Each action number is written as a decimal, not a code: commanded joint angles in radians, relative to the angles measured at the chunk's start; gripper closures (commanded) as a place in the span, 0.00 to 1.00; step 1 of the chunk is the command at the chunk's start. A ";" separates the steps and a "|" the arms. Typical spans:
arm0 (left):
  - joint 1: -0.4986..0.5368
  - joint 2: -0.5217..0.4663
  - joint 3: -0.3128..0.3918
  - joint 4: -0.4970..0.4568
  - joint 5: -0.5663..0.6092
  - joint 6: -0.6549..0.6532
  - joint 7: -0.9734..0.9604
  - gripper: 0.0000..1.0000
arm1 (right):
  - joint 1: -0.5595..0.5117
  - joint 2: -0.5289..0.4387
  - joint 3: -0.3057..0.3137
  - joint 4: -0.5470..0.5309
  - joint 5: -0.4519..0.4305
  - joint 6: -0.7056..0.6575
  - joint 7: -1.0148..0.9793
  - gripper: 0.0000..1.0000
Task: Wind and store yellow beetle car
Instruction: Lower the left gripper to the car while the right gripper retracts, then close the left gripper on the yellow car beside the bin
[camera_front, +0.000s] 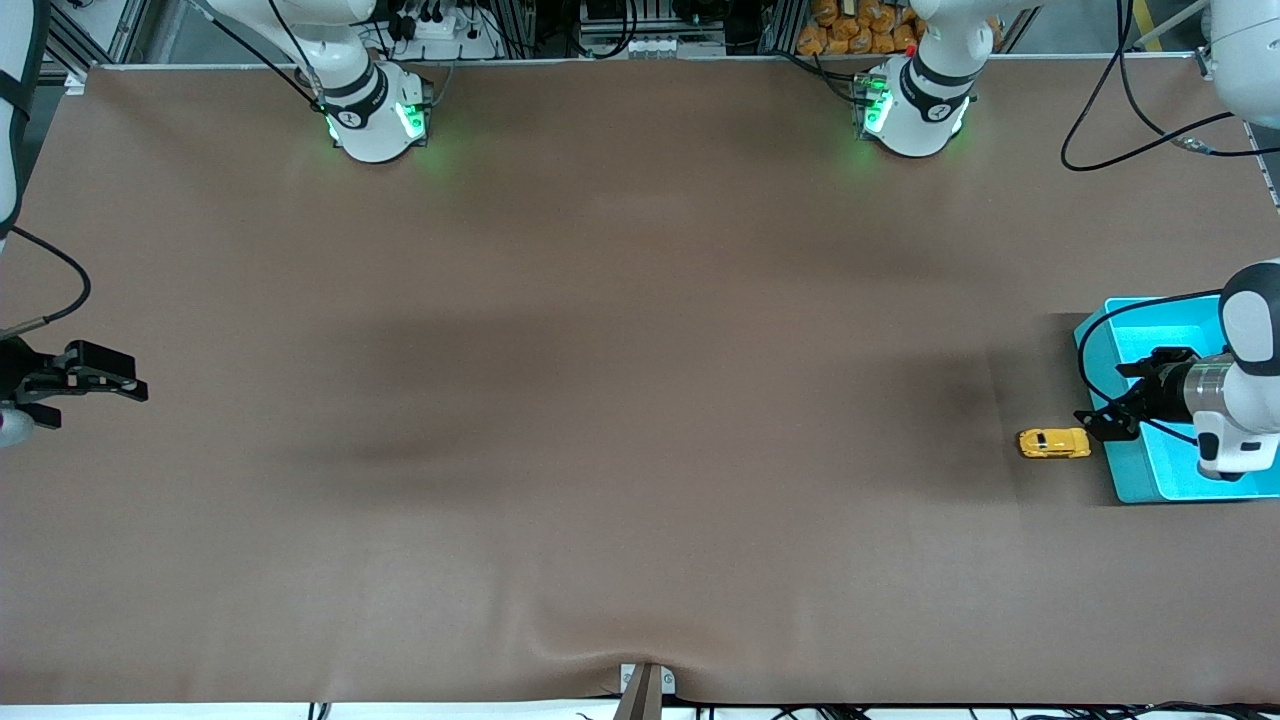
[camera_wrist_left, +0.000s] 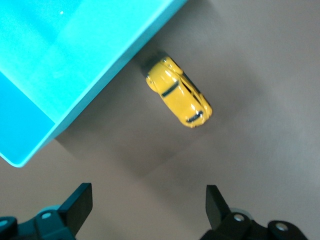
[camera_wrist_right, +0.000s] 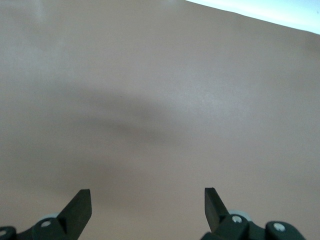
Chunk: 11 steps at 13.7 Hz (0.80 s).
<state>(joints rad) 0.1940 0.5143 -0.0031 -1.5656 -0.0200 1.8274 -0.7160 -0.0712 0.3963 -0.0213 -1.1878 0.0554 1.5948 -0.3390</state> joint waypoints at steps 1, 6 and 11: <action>-0.005 -0.023 -0.005 -0.092 -0.009 0.138 -0.200 0.00 | 0.014 -0.016 -0.002 0.000 -0.009 -0.013 0.098 0.00; -0.015 -0.020 -0.005 -0.209 -0.009 0.408 -0.534 0.00 | 0.014 -0.048 -0.003 0.000 -0.015 -0.022 0.173 0.00; -0.030 -0.008 -0.005 -0.321 0.061 0.559 -0.645 0.00 | 0.013 -0.105 -0.006 -0.030 -0.026 -0.067 0.192 0.00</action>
<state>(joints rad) 0.1684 0.5178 -0.0111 -1.8299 -0.0058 2.3262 -1.3227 -0.0636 0.3224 -0.0247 -1.1871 0.0466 1.5348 -0.1801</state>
